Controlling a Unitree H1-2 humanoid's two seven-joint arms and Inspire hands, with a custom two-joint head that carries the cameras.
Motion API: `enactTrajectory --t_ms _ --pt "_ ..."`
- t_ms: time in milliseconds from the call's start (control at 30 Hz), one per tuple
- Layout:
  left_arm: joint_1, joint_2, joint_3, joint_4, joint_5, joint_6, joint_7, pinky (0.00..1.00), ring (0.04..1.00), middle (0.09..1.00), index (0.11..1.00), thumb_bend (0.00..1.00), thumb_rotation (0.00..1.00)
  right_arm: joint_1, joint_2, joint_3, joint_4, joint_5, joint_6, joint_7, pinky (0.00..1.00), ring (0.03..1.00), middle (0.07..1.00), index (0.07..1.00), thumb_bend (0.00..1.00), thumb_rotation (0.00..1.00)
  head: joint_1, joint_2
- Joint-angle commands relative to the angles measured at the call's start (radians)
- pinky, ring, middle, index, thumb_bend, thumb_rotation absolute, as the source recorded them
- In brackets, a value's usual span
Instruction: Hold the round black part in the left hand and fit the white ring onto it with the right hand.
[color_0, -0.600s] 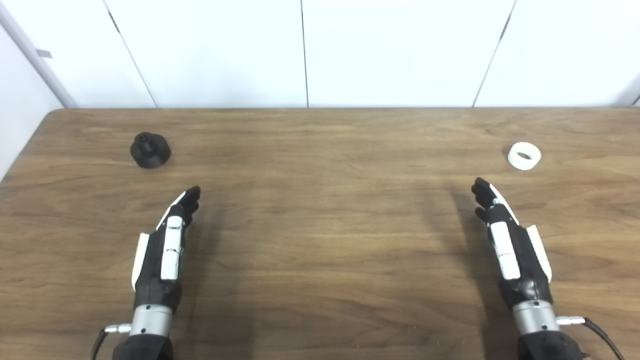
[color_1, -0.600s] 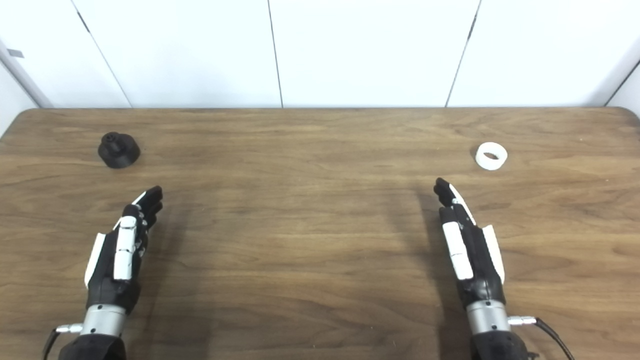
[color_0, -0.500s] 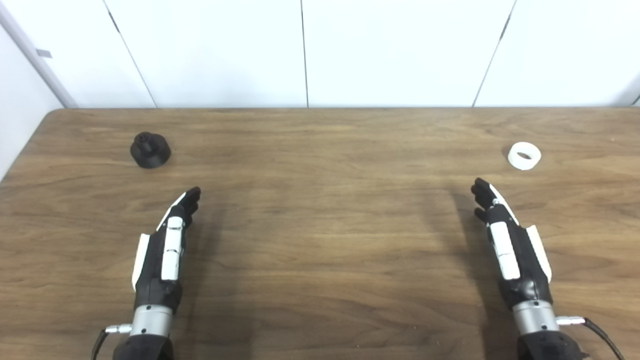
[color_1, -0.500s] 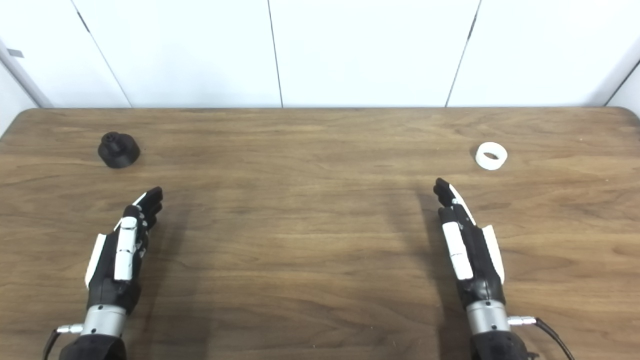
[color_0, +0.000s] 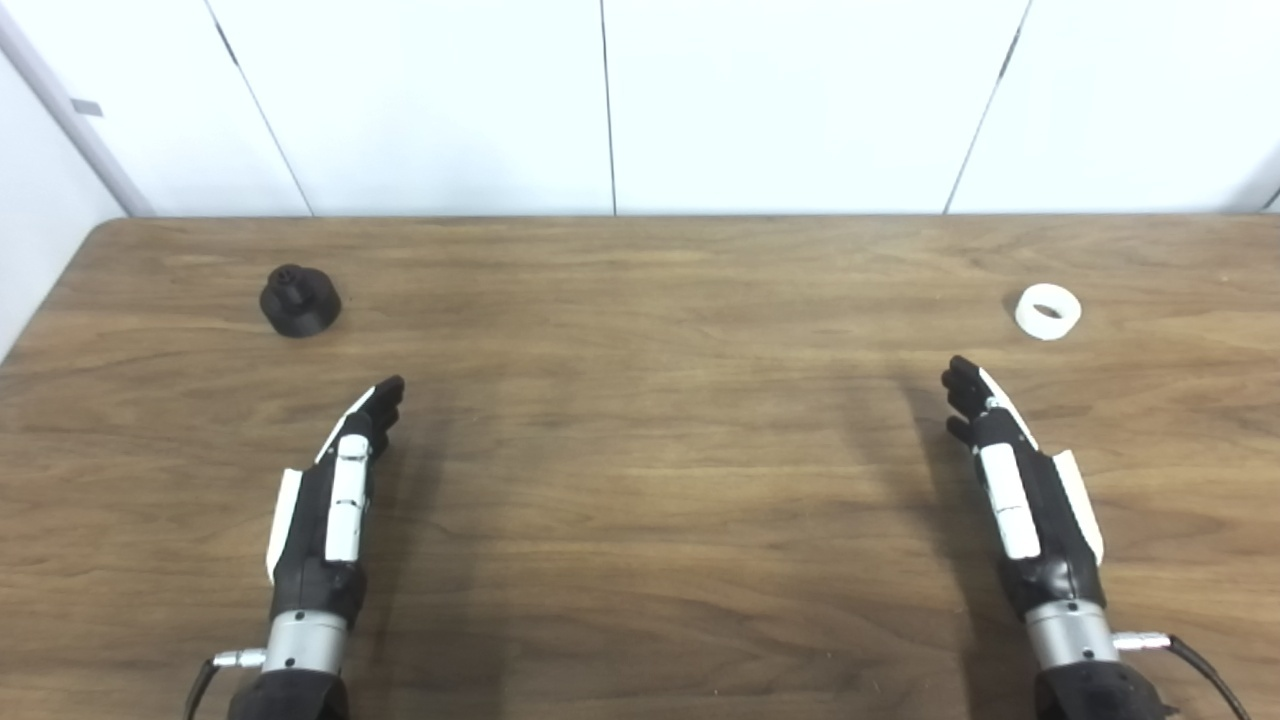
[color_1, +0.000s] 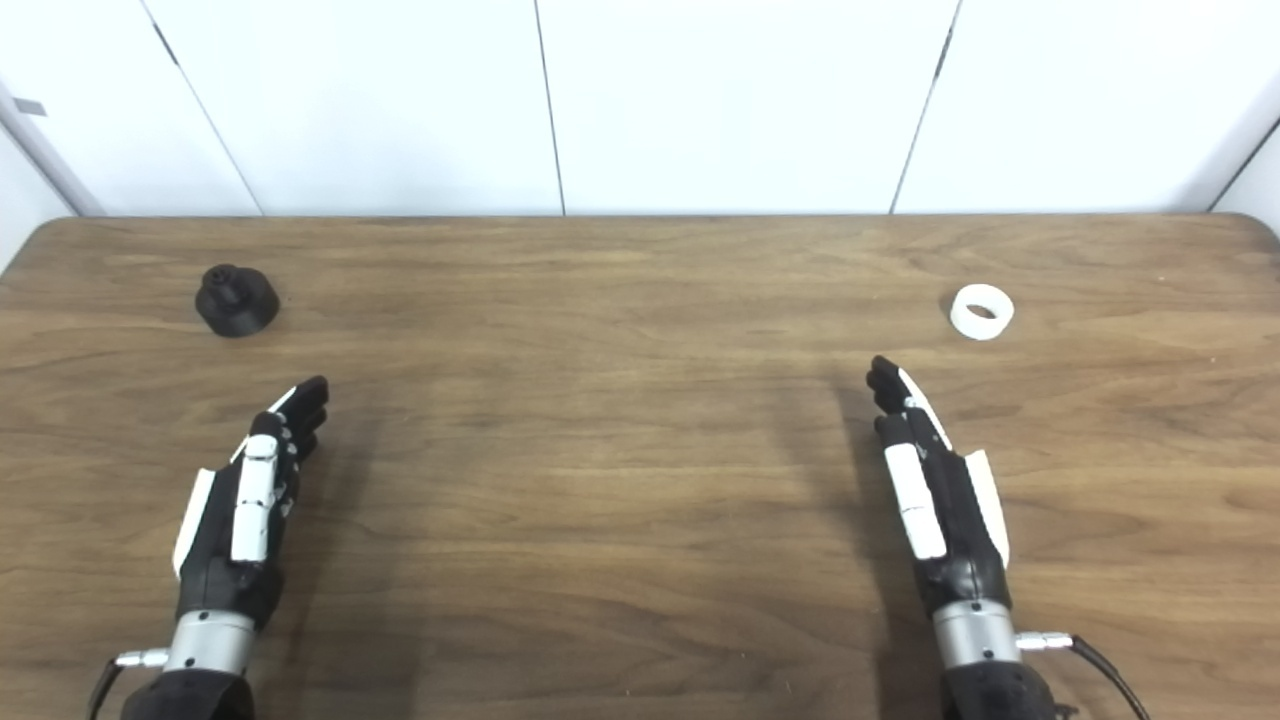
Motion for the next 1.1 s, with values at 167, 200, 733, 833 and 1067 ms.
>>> enactTrajectory --t_ms 167,200,733,833,1067 --pt "0.036 -0.003 -0.04 -0.012 0.057 -0.06 0.019 0.95 0.929 0.911 0.879 0.34 0.93 0.033 -0.02 -0.027 0.02 0.056 -0.071 0.015 0.94 0.949 0.924 0.914 0.54 1.0 0.139 -0.054" --pt "0.038 -0.006 -0.046 -0.011 0.065 -0.061 0.022 0.95 0.93 0.912 0.88 0.36 0.92 0.033 -0.023 -0.031 0.029 0.059 -0.079 0.016 0.94 0.946 0.922 0.913 0.55 1.0 0.146 -0.058" --pt "0.047 -0.032 -0.105 0.043 0.111 -0.094 0.063 0.99 0.957 0.934 0.896 0.42 0.88 0.015 -0.049 -0.067 0.15 0.075 -0.178 0.049 0.97 0.953 0.937 0.934 0.49 1.0 0.265 -0.144" --pt "0.048 -0.03 -0.111 0.046 0.134 -0.089 0.071 0.98 0.956 0.932 0.897 0.43 0.88 0.017 -0.049 -0.064 0.155 0.094 -0.188 0.058 0.96 0.949 0.935 0.932 0.48 1.0 0.238 -0.136" --pt "0.056 -0.04 -0.101 0.015 0.116 -0.044 0.071 1.0 0.957 0.928 0.901 0.5 0.57 0.027 -0.054 -0.062 0.165 0.127 -0.2 0.077 1.0 0.979 0.952 0.955 0.47 1.0 0.223 -0.135"
